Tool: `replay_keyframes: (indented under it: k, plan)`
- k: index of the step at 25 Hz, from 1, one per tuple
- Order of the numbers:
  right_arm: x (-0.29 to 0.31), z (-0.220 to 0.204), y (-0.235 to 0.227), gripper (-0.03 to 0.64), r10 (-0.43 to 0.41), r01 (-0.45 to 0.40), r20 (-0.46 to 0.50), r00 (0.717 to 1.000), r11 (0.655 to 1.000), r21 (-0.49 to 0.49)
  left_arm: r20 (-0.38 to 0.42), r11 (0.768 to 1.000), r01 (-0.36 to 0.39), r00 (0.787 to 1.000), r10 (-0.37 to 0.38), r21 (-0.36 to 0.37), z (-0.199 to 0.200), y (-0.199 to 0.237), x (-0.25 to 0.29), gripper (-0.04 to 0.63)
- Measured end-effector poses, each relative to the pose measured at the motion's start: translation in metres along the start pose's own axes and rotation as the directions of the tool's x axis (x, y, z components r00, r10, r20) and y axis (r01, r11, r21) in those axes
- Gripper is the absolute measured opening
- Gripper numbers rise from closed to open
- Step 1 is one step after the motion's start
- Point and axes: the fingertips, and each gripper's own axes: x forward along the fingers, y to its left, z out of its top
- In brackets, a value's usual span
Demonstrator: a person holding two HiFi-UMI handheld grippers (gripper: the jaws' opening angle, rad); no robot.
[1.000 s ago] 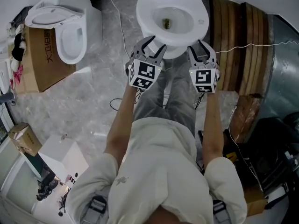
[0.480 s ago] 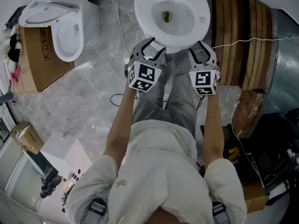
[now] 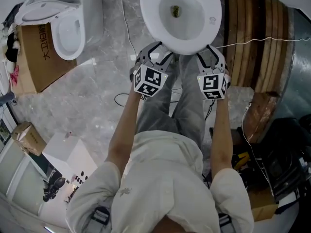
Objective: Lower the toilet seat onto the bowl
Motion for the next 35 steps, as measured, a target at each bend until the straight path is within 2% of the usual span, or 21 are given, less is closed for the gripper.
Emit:
replay_keyframes:
  k: [12,24,35]
  plan:
    - [0.022,-0.049,0.019,0.266,0.059,-0.059,-0.078,0.995,0.998,0.000,-0.051,0.996,0.027,0.998,-0.031,-0.081,-0.043,-0.015,0.021,0.245]
    - [0.040,-0.084,0.036,0.259,0.140,-0.141,-0.106,0.984,0.990,-0.003,-0.094,0.993,0.012,0.995,-0.023,-0.115,-0.082,-0.023,0.044,0.244]
    - [0.059,-0.111,0.046,0.250,0.135,-0.134,-0.118,0.984,0.991,0.012,-0.125,0.991,0.013,0.992,-0.029,-0.130,-0.111,-0.027,0.065,0.239]
